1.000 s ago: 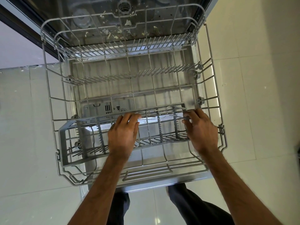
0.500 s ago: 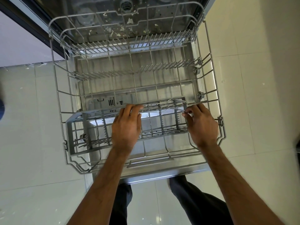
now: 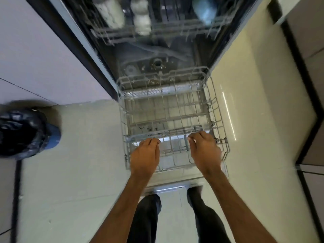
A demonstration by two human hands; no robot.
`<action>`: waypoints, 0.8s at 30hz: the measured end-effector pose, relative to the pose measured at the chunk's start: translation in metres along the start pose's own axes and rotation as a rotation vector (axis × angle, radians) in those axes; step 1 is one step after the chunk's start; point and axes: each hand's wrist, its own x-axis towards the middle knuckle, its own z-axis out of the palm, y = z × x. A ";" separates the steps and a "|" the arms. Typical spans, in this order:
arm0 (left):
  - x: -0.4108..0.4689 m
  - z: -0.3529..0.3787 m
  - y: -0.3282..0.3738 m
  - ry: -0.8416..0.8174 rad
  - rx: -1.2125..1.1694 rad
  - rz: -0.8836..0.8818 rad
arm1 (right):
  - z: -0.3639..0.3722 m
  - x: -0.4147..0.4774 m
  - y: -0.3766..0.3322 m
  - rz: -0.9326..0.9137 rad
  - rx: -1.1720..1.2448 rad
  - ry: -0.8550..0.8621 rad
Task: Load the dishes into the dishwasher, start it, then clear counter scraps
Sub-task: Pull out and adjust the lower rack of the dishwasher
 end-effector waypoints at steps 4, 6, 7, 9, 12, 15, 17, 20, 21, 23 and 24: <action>0.011 -0.107 0.006 0.044 -0.013 -0.022 | -0.069 0.009 -0.089 -0.051 0.056 0.076; 0.011 -0.170 0.008 0.062 0.004 -0.033 | -0.105 0.009 -0.139 -0.109 0.100 0.112; 0.011 -0.197 0.011 0.085 0.018 -0.032 | -0.120 0.009 -0.160 -0.126 0.114 0.129; 0.003 -0.263 0.014 0.150 0.027 -0.034 | -0.156 0.005 -0.210 -0.190 0.137 0.156; -0.004 -0.346 0.010 0.283 0.080 -0.037 | -0.201 0.004 -0.283 -0.286 0.167 0.195; -0.011 -0.421 -0.002 0.378 0.101 -0.061 | -0.242 -0.001 -0.353 -0.421 0.204 0.221; -0.009 -0.455 -0.013 0.442 0.109 -0.055 | -0.259 -0.002 -0.385 -0.480 0.215 0.221; 0.000 -0.508 -0.037 0.515 0.110 -0.047 | -0.275 0.004 -0.437 -0.570 0.216 0.233; 0.005 -0.523 -0.046 0.524 0.118 -0.053 | -0.276 0.010 -0.452 -0.589 0.212 0.247; 0.016 -0.547 -0.068 0.545 0.129 -0.062 | -0.275 0.023 -0.480 -0.600 0.206 0.255; 0.022 -0.557 -0.081 0.558 0.129 -0.065 | -0.272 0.030 -0.494 -0.604 0.197 0.257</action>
